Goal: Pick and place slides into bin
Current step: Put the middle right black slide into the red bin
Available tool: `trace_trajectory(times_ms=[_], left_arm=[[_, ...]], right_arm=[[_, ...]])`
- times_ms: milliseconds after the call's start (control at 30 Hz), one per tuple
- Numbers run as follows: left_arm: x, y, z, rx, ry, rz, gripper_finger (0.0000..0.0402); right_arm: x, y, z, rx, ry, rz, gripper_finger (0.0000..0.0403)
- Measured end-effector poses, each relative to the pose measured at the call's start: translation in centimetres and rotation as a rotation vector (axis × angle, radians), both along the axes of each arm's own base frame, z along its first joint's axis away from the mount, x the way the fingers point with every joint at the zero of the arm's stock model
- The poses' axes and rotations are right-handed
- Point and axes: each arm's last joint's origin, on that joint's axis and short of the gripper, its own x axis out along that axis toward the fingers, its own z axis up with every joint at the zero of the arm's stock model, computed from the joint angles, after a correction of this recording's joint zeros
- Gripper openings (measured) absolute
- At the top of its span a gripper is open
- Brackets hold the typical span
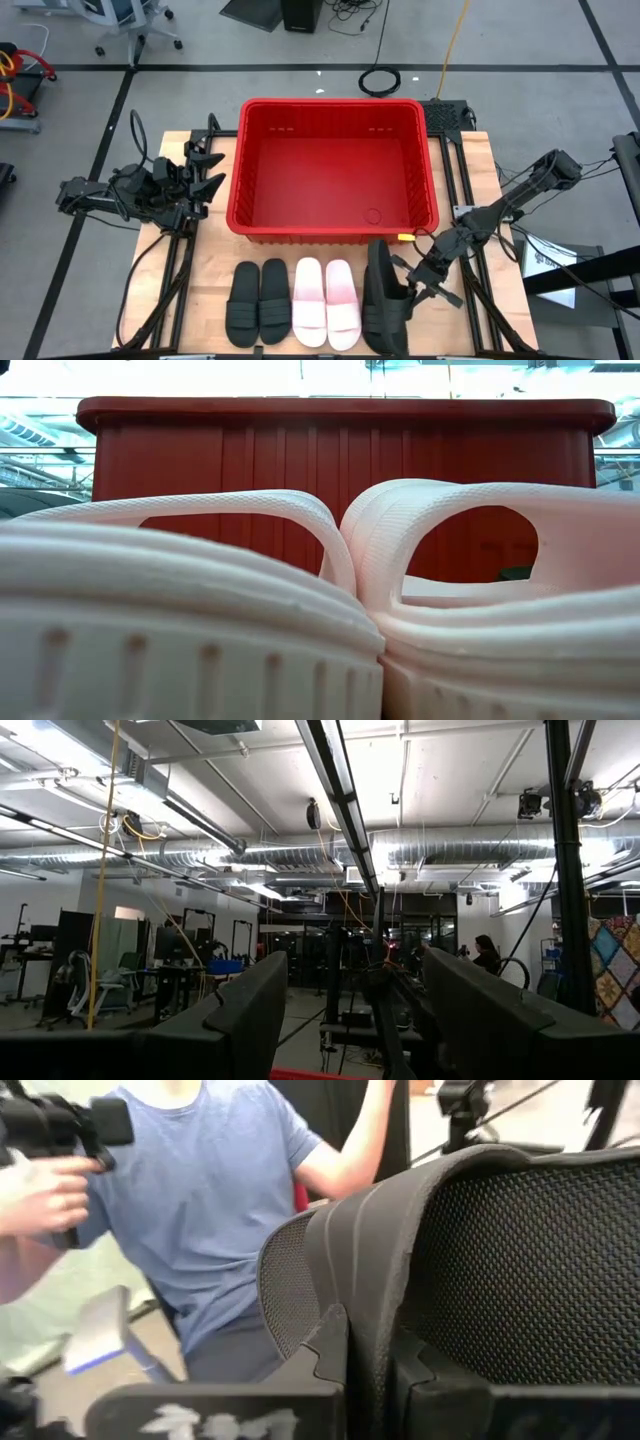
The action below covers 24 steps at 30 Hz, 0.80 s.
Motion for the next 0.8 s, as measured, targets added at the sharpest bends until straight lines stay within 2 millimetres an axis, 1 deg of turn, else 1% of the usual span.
trace_trajectory(times_ms=[100,267,533,800], left_arm=[[0.0,0.0,0.0,0.000,0.000,0.000,0.0241],[0.0,0.0,0.0,0.001,0.001,0.000,0.0241],[0.0,0.0,0.0,0.005,0.001,0.003,0.0241],[0.0,0.0,0.0,0.005,0.002,0.003,0.0241]], right_arm=[[0.4,-0.5,0.9,-0.040,-0.032,-0.017,0.0008],[0.9,-2.0,2.3,-0.101,-0.028,-0.066,0.0008],[1.2,-4.6,5.6,-0.177,-0.042,-0.152,0.0008],[1.2,-7.6,9.4,-0.240,-0.006,-0.391,0.0008]])
